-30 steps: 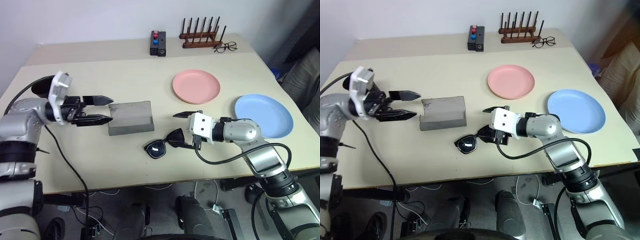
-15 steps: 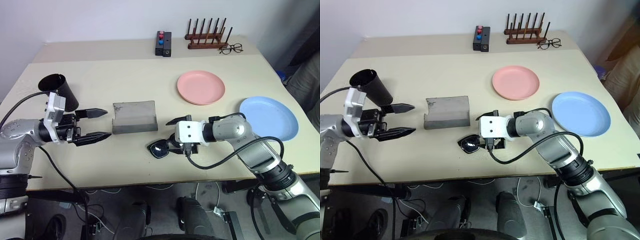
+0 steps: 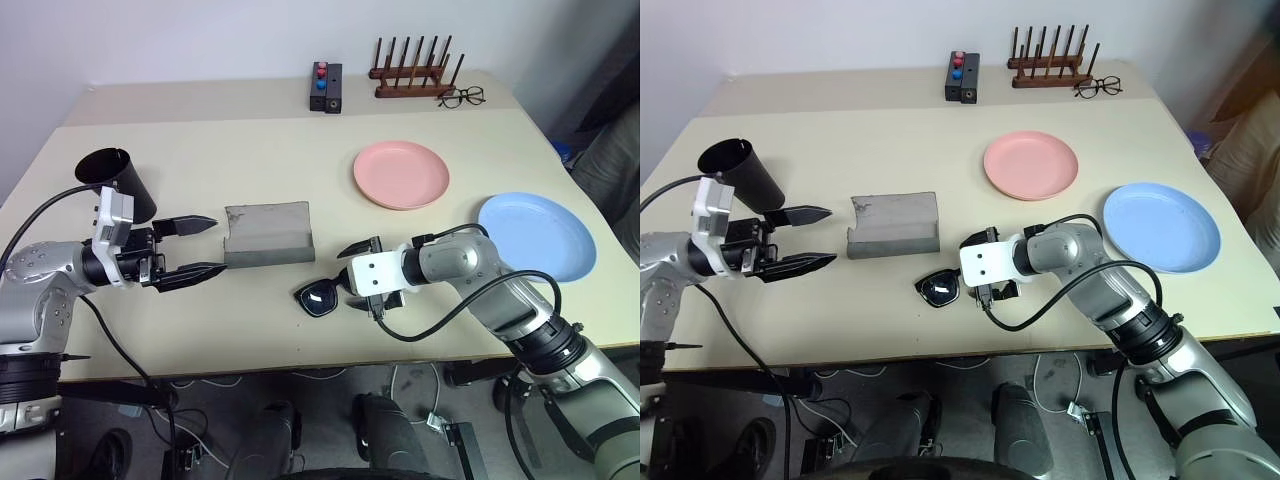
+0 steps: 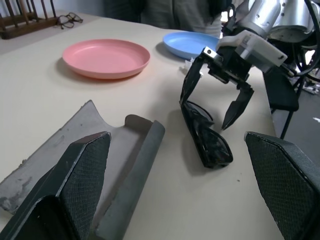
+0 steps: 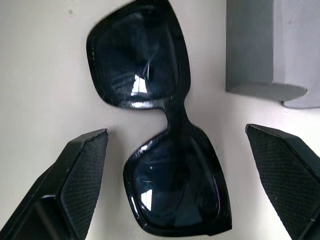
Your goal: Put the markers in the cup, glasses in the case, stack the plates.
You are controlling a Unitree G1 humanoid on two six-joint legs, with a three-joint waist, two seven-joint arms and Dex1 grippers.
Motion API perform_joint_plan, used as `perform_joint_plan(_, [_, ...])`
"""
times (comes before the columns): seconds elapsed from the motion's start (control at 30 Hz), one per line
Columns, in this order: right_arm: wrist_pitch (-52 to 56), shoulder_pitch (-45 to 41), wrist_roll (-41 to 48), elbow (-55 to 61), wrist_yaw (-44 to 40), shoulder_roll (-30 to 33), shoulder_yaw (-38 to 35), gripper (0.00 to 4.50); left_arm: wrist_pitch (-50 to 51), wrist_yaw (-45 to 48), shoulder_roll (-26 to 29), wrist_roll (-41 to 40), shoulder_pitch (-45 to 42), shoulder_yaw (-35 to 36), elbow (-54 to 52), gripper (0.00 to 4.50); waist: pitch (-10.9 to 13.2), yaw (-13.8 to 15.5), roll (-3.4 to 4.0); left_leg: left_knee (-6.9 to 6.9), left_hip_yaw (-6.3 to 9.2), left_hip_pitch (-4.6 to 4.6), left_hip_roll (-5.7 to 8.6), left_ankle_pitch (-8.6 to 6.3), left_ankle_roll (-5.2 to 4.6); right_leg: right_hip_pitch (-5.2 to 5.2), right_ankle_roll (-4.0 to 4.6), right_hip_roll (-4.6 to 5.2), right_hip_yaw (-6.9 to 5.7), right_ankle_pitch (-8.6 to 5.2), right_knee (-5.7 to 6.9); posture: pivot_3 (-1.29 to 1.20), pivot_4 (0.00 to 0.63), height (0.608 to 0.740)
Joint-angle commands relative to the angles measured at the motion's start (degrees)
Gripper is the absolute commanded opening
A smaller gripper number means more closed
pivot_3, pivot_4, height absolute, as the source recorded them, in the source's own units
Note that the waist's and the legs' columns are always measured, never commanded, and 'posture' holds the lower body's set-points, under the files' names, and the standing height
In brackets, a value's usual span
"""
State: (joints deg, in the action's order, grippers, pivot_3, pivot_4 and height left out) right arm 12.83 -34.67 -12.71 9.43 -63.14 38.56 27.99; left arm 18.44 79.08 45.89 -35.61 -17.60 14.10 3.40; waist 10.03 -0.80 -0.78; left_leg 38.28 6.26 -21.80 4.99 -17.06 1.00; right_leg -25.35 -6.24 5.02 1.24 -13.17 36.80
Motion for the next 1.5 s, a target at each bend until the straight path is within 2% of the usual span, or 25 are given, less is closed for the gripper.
perform_joint_plan(0.03, [-3.04, -1.09, -2.43, -1.82, 2.19, -1.14, 0.35, 4.50, -1.31, -0.97, 0.05, 0.49, 0.30, 0.50, -1.12, 4.42, 0.00, 0.00, 0.00, -0.01, 0.00, 0.00, 0.00, 0.00, 0.00, 0.00, 0.00, 0.00, 0.00, 0.00, 0.00, 0.00, 0.150, 0.740])
perform_joint_plan(0.07, [-3.48, -0.96, -2.72, -2.35, 2.51, -1.37, 0.28, 4.50, -1.56, -1.16, 0.03, 0.68, 0.34, 0.48, -1.08, 4.42, 0.00, -0.01, 0.00, -0.01, 0.00, 0.00, 0.00, 0.00, 0.00, 0.00, 0.00, 0.00, 0.00, 0.00, 0.00, 0.00, 0.150, 0.740])
perform_joint_plan(0.17, [-2.51, -1.08, -1.72, -2.97, 2.70, -2.92, -0.79, 3.67, -1.05, -1.10, 0.30, 0.32, 0.18, 0.54, -0.49, 4.50, 0.00, -0.12, 0.00, -0.03, 0.00, 0.05, -0.01, 0.01, 0.01, 0.02, 0.00, 0.00, 0.01, 0.00, 0.00, 0.00, 0.150, 0.740])
perform_joint_plan(0.27, [-2.70, -0.77, -1.74, -2.50, 2.12, -2.85, -0.90, 2.26, -1.02, -1.00, 0.45, 0.26, 0.16, 0.56, -0.50, 4.50, 0.00, -0.08, 0.00, -0.04, 0.00, 0.04, 0.00, 0.01, 0.02, 0.01, 0.01, 0.00, 0.00, 0.00, 0.00, 0.00, 0.150, 0.740])
perform_joint_plan(0.6, [-4.25, 0.03, -1.54, -1.05, 1.25, -2.99, -0.50, 2.26, -0.63, -0.69, 0.65, 0.41, -0.65, 0.19, 0.36, 4.50, 0.00, -0.02, 0.00, -0.05, 0.00, 0.04, 0.00, 0.01, 0.01, 0.03, 0.00, 0.00, 0.00, 0.00, -0.06, 0.00, 0.150, 0.740])
perform_joint_plan(0.73, [-4.13, -0.42, -1.82, -1.58, 1.75, -3.66, -0.64, 1.02, -0.86, -0.64, 0.64, 0.61, -1.08, 0.02, 0.75, 4.50, 0.00, -0.02, 0.00, -0.06, 0.00, 0.05, -0.01, 0.01, 0.01, 0.03, 0.00, -0.01, 0.00, 0.00, -0.06, 0.00, 0.150, 0.740])
perform_joint_plan(0.8, [-3.71, -0.40, -1.78, -1.58, 1.32, -3.66, -0.58, 0.04, -0.82, -0.64, 0.69, 0.63, -1.23, -0.01, 0.89, 4.50, -0.01, -0.03, -0.02, -0.06, 0.00, 0.05, -0.01, 0.01, 0.01, 0.04, 0.00, -0.01, 0.00, 0.00, -0.06, 0.00, 0.150, 0.740])
perform_joint_plan(1.07, [-2.18, 0.12, -1.34, 0.08, -1.04, -2.42, -1.04, 0.01, -0.56, -0.62, 1.12, 0.52, -1.28, 0.51, 1.08, 4.50, -0.01, -0.05, -0.02, -0.14, 0.02, 0.30, -0.04, -0.01, 0.00, 0.34, 0.01, -0.04, -0.04, 0.00, -0.24, 0.00, 0.150, 0.740])
perform_joint_plan(1.23, [3.17, -1.43, 4.76, 5.17, -5.62, -1.24, -4.82, 0.01, -0.29, -1.10, 1.07, -0.26, -1.39, 1.78, 1.48, 4.50, 0.00, 0.06, -0.01, -0.15, 0.05, 0.28, -0.04, -0.01, -0.01, 0.41, 0.00, -0.03, -0.08, 0.01, -0.41, 0.00, 0.150, 0.740])
perform_joint_plan(1.4, [12.05, -4.29, 14.01, 9.26, -6.33, -2.76, -11.44, 0.01, 0.42, -1.70, 1.10, -1.11, -1.76, 2.66, 1.44, 4.50, 0.02, -0.01, 0.03, -0.16, 0.07, 0.27, -0.05, -0.06, -0.08, 0.44, 0.00, -0.01, -0.10, 0.01, -0.49, 0.00, 0.150, 0.740])
perform_joint_plan(1.5, [17.53, -6.43, 18.34, 9.10, -4.08, -5.28, -14.21, 0.01, 0.54, -2.03, 1.26, -1.51, -2.04, 3.06, 1.48, 4.50, 0.02, -0.06, 0.03, -0.18, 0.07, 0.28, -0.09, -0.06, -0.08, 0.44, 0.00, -0.03, -0.10, 0.02, -0.50, 0.00, 0.150, 0.740])
